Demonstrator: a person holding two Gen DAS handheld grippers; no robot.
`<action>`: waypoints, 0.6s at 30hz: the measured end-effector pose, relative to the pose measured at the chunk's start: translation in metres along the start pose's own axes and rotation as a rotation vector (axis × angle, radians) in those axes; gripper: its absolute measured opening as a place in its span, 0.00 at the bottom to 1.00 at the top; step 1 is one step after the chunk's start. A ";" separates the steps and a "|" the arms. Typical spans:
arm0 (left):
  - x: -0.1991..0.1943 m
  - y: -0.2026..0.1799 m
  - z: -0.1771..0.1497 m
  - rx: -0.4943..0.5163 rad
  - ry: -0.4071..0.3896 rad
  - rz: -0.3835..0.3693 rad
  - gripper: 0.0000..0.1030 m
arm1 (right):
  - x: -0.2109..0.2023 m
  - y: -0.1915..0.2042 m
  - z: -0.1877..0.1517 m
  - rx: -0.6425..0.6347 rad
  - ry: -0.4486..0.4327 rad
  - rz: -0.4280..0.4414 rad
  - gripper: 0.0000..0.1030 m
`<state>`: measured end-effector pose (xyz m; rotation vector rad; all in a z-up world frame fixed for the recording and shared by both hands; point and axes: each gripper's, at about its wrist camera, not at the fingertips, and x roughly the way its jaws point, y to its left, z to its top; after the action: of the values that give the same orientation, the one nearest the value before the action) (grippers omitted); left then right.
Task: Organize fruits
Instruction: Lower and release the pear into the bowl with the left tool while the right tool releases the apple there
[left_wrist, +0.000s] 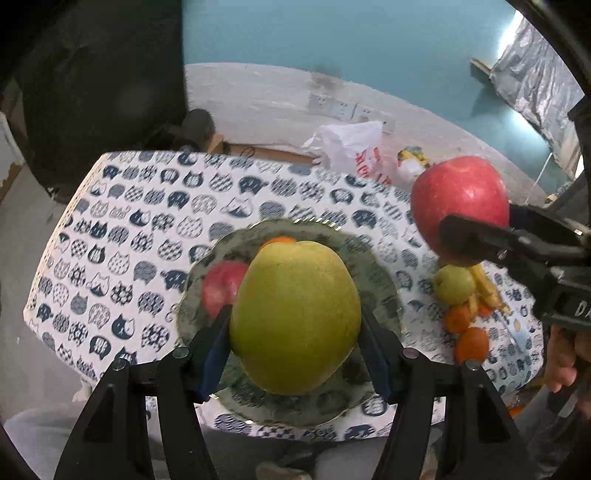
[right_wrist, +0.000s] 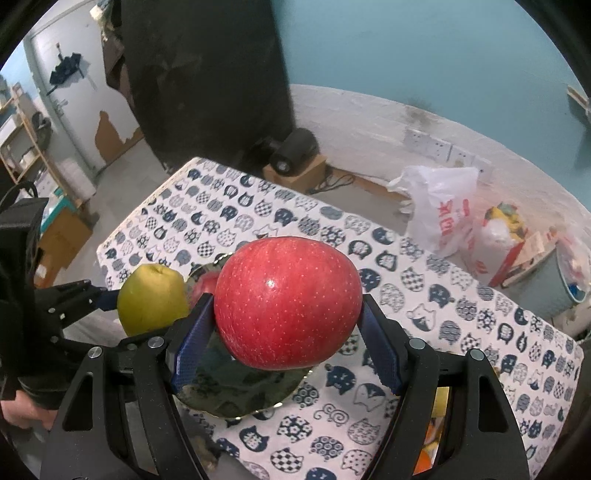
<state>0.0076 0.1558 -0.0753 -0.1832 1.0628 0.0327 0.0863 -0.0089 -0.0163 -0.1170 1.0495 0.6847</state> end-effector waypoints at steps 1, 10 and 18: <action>0.004 0.004 -0.003 -0.005 0.014 0.007 0.64 | 0.004 0.002 -0.001 -0.005 0.009 0.007 0.75; 0.040 0.025 -0.023 -0.051 0.128 0.026 0.64 | 0.037 0.006 -0.012 0.012 0.094 0.042 0.75; 0.062 0.032 -0.034 -0.089 0.206 0.018 0.64 | 0.066 0.006 -0.033 0.007 0.180 0.051 0.75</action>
<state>0.0049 0.1780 -0.1495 -0.2611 1.2695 0.0788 0.0781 0.0133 -0.0863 -0.1484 1.2309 0.7264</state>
